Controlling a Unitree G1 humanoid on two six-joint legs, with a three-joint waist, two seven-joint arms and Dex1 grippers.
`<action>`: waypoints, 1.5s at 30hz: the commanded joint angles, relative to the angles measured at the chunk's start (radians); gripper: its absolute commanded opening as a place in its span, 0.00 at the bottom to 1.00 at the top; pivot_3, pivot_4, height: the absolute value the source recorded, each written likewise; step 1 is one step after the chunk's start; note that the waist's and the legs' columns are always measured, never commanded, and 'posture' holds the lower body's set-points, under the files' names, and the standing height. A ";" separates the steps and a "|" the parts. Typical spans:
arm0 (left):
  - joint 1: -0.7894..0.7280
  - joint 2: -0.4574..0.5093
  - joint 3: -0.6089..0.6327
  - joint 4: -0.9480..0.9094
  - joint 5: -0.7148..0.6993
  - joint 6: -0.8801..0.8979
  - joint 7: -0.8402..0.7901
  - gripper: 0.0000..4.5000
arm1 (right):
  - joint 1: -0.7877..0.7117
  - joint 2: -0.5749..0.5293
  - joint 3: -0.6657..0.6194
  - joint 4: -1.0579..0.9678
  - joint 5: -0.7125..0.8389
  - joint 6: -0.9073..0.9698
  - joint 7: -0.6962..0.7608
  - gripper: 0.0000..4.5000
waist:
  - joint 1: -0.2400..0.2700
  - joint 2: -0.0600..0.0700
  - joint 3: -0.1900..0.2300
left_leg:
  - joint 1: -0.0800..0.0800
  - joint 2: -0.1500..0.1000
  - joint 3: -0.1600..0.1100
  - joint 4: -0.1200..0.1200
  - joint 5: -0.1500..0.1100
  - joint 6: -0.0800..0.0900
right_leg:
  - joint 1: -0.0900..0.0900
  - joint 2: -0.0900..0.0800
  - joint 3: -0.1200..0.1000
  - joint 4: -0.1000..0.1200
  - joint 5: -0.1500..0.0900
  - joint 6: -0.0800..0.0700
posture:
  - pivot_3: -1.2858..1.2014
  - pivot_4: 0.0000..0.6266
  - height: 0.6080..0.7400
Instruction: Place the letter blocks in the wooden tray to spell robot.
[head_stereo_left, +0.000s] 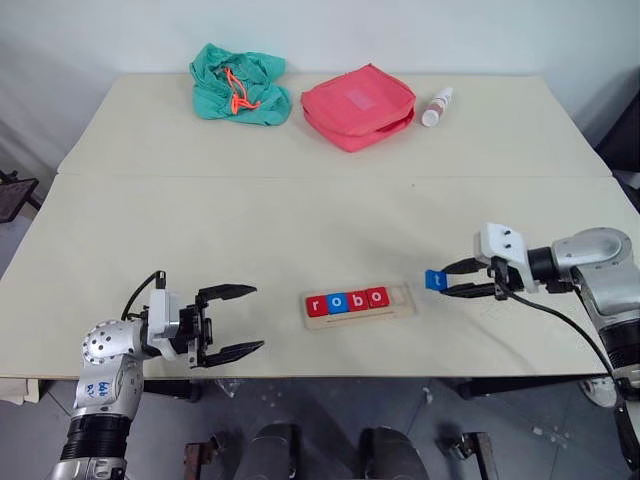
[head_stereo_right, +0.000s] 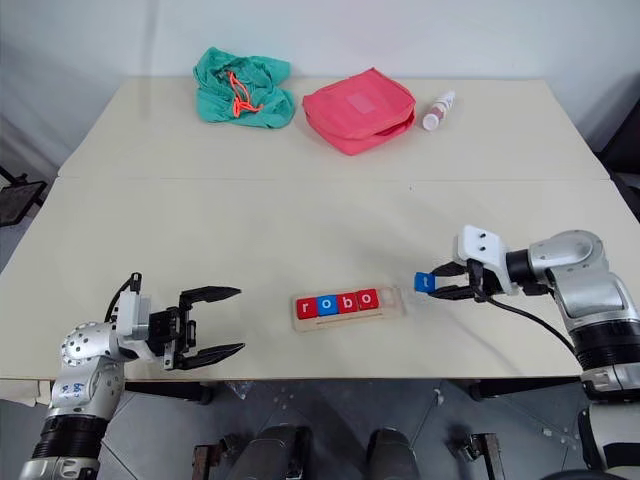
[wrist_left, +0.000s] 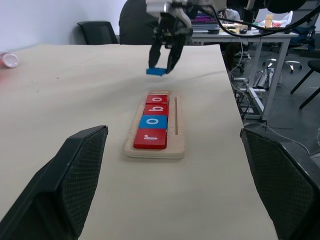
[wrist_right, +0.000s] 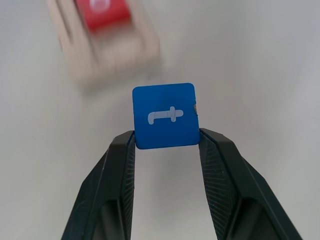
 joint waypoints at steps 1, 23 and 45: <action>-0.020 -0.003 0.006 0.007 -0.010 -0.017 -0.007 1.00 | -0.031 -0.005 -0.020 -0.144 0.053 0.134 -0.002 0.32 | 0.001 0.000 0.000 | 0.000 0.000 0.000 0.000 0.000 0.000 | 0.000 0.000 0.000 0.000 0.000 0.000 | 0.52 0.24 1.00; 0.078 -0.005 0.029 -0.087 -0.018 -0.023 0.039 1.00 | -0.129 0.089 0.168 0.014 -0.097 -0.025 0.086 0.49 | 0.001 0.000 0.000 | 0.000 -0.001 -0.001 0.000 0.000 0.000 | 0.000 0.000 0.000 0.000 0.000 0.000 | 0.52 0.24 1.00; 0.021 -0.017 0.010 -0.043 -0.005 -0.020 0.041 1.00 | -0.063 0.097 0.055 -0.172 -0.001 0.158 -0.015 0.53 | 0.000 0.000 0.000 | 0.000 -0.001 -0.001 0.000 0.000 0.000 | 0.000 0.000 0.000 0.000 0.000 0.000 | 0.52 0.24 1.00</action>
